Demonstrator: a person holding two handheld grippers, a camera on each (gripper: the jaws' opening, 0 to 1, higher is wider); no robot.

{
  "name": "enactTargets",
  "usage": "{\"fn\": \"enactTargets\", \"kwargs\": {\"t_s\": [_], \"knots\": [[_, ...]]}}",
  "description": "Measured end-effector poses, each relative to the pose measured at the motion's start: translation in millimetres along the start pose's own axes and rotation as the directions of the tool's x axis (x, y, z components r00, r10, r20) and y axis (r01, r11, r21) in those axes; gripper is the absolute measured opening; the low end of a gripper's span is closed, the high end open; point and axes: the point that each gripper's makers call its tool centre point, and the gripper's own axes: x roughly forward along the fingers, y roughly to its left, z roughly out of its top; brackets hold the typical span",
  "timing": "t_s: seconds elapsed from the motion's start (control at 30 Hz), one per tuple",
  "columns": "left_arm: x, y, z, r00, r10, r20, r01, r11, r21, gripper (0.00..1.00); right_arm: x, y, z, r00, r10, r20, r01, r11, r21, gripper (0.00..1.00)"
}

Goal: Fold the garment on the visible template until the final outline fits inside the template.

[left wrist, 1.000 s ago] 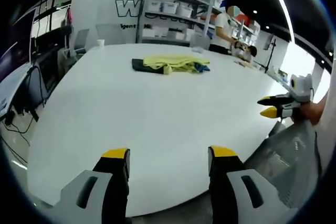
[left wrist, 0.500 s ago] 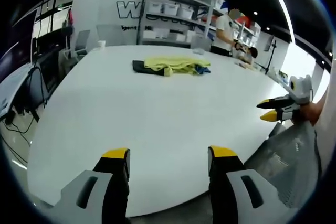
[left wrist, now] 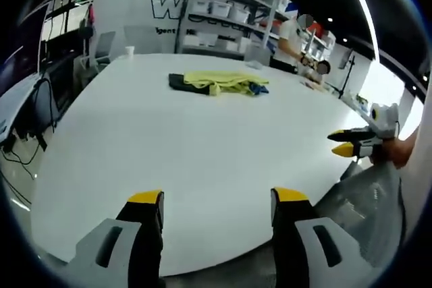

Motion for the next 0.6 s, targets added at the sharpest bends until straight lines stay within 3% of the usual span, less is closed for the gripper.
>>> {"fn": "enactTargets", "kwargs": {"t_s": [0.27,0.37,0.6], "knots": [[-4,2.4,10.0,1.0,-0.013,0.009,0.013,1.0,-0.006,0.67,0,1,8.3,1.0,0.022,0.006,-0.021,1.0,-0.008,0.41],[-3,0.9,23.5,0.999,-0.034,0.042,0.035,0.999,-0.012,0.68,2,1,10.7,0.999,0.04,0.003,-0.04,0.999,0.001,0.42],[1,1.5,26.1,0.999,-0.034,0.032,0.034,0.999,-0.006,0.7,3,-1,15.2,0.999,0.04,0.011,-0.04,0.999,0.015,0.44]]}}
